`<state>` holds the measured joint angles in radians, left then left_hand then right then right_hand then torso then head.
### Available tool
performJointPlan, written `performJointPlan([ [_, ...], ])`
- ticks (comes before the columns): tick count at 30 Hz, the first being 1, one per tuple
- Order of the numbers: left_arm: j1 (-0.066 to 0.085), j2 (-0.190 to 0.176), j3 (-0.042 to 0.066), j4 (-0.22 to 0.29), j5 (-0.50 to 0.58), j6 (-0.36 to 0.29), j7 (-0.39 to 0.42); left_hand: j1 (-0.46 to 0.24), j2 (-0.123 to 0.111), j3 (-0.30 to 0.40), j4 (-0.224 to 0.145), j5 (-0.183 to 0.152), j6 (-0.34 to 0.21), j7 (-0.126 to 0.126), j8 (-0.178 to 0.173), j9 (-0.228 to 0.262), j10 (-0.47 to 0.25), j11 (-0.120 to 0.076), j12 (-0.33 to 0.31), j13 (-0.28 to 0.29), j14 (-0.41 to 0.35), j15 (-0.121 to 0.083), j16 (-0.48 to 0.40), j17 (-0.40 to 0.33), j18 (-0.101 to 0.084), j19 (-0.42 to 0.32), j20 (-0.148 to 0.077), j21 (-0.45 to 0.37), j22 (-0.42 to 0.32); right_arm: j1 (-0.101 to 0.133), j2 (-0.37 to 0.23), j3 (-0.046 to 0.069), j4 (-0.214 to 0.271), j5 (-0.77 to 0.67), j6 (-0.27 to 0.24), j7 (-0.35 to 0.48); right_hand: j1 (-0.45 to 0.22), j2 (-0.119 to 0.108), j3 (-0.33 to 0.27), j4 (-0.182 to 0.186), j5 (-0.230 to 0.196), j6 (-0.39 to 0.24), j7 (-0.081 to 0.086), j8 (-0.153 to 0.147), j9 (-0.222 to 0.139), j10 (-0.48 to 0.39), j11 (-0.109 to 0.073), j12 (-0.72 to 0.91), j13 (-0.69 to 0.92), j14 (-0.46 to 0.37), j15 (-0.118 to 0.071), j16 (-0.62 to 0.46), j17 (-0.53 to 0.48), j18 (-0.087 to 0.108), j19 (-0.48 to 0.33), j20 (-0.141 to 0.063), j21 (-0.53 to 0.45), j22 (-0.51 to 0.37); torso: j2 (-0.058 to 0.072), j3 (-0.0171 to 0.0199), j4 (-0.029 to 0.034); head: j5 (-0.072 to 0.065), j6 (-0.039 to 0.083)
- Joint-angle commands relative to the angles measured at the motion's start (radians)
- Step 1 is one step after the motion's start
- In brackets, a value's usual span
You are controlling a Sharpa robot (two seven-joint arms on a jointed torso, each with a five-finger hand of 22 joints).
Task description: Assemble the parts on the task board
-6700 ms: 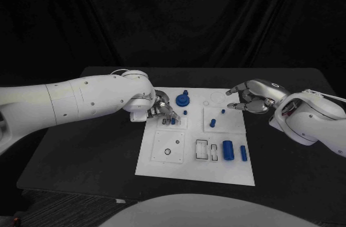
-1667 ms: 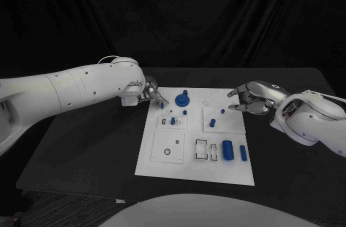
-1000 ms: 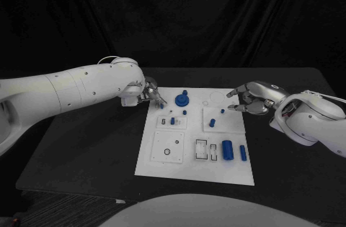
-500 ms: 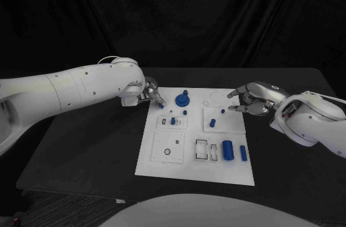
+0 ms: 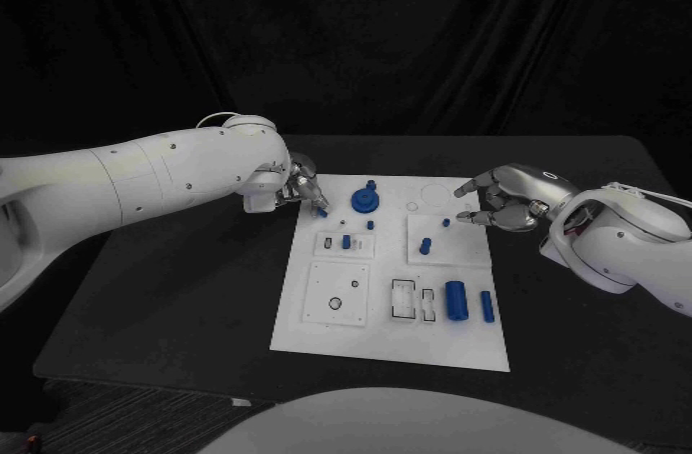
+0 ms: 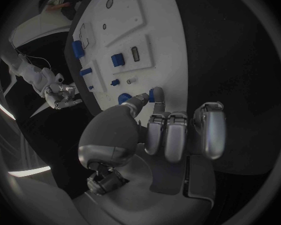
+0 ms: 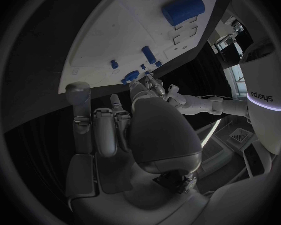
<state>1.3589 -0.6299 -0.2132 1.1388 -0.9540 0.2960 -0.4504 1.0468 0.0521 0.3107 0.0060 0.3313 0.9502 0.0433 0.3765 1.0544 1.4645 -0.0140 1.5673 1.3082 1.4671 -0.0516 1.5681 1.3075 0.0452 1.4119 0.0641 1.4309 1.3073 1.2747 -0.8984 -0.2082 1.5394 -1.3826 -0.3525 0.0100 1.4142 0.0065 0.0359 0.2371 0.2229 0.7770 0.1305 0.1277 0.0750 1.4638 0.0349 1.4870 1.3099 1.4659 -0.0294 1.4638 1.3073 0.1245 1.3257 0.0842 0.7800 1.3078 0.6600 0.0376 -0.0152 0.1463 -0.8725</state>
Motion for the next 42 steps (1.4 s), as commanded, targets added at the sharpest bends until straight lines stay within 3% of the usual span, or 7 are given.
performJointPlan([
  [1, -0.002, 0.000, 0.001, 0.001, 0.002, 0.004, 0.029, 0.002, -0.010, 0.025, -0.011, 0.008, 0.006, -0.005, -0.005, 0.001, 0.106, -0.005, 0.004, 0.263, 0.104, -0.005, 0.003, 0.263, 0.003, -0.002, -0.006, -0.005, 0.176, -0.003, 0.001, 0.001, 0.000, -0.002, 0.010, -0.020, -0.002, 0.009, -0.005, -0.003, 0.006, 0.008, 0.001, -0.003, -0.001, -0.008, 0.001, -0.007, 0.169, 0.058, 0.002, -0.005, 0.174, 0.007, -0.007, -0.002, -0.005, 0.088, 0.000, 0.0000, 0.0003, 0.002, 0.000],
  [14, -0.002, -0.006, 0.001, 0.009, 0.002, -0.030, 0.048, -0.019, -0.025, 0.100, -0.038, 0.031, 0.036, -0.009, -0.011, -0.008, 0.106, -0.009, 0.004, 0.263, 0.104, -0.007, 0.003, 0.263, 0.004, -0.003, -0.009, -0.010, 0.178, -0.003, -0.001, 0.001, 0.000, -0.002, 0.018, -0.027, -0.001, 0.011, -0.004, -0.003, 0.006, 0.008, 0.001, -0.004, -0.001, -0.009, 0.002, -0.007, 0.168, 0.058, 0.002, -0.006, 0.174, 0.007, -0.007, -0.002, -0.007, 0.088, 0.000, 0.0002, 0.0002, 0.002, 0.000],
  [20, -0.002, -0.011, 0.001, 0.019, 0.002, -0.055, 0.053, -0.039, -0.036, 0.144, -0.053, 0.040, 0.081, -0.014, -0.025, -0.026, 0.106, -0.014, 0.004, 0.263, 0.104, -0.011, 0.003, 0.263, 0.005, -0.007, -0.012, -0.016, 0.179, -0.003, -0.002, 0.001, 0.001, -0.002, 0.022, -0.031, 0.000, 0.011, -0.003, -0.004, 0.006, 0.009, 0.002, -0.004, -0.001, -0.011, 0.002, -0.009, 0.167, 0.057, 0.002, -0.008, 0.172, 0.008, -0.009, -0.002, -0.012, 0.087, 0.000, 0.0003, -0.0001, 0.003, 0.000],
  [33, -0.002, -0.019, 0.001, 0.038, 0.002, -0.061, 0.045, -0.050, -0.044, 0.182, -0.072, 0.040, 0.125, -0.021, -0.046, -0.050, 0.106, -0.019, 0.004, 0.263, 0.104, -0.016, 0.003, 0.263, 0.006, -0.008, -0.016, -0.020, 0.181, -0.003, -0.002, 0.001, -0.001, -0.002, 0.027, -0.035, 0.002, 0.012, -0.003, -0.006, 0.007, 0.011, 0.002, -0.003, -0.001, -0.014, 0.002, -0.011, 0.165, 0.056, 0.003, -0.011, 0.170, 0.009, -0.011, -0.002, -0.020, 0.085, 0.000, 0.0005, -0.0010, 0.004, 0.000],
  [42, -0.002, -0.058, 0.001, 0.090, 0.002, -0.090, 0.028, -0.049, -0.048, 0.195, -0.083, 0.044, 0.135, -0.022, -0.055, -0.058, 0.106, -0.021, 0.004, 0.263, 0.104, -0.018, 0.003, 0.263, 0.005, -0.008, -0.018, -0.021, 0.182, -0.003, -0.006, 0.001, 0.000, -0.002, 0.022, -0.036, 0.002, 0.012, -0.003, -0.006, 0.007, 0.011, 0.002, -0.003, -0.001, -0.014, 0.002, -0.011, 0.165, 0.056, 0.003, -0.011, 0.170, 0.009, -0.011, -0.002, -0.020, 0.085, -0.001, 0.0005, -0.0007, -0.001, 0.000],
])
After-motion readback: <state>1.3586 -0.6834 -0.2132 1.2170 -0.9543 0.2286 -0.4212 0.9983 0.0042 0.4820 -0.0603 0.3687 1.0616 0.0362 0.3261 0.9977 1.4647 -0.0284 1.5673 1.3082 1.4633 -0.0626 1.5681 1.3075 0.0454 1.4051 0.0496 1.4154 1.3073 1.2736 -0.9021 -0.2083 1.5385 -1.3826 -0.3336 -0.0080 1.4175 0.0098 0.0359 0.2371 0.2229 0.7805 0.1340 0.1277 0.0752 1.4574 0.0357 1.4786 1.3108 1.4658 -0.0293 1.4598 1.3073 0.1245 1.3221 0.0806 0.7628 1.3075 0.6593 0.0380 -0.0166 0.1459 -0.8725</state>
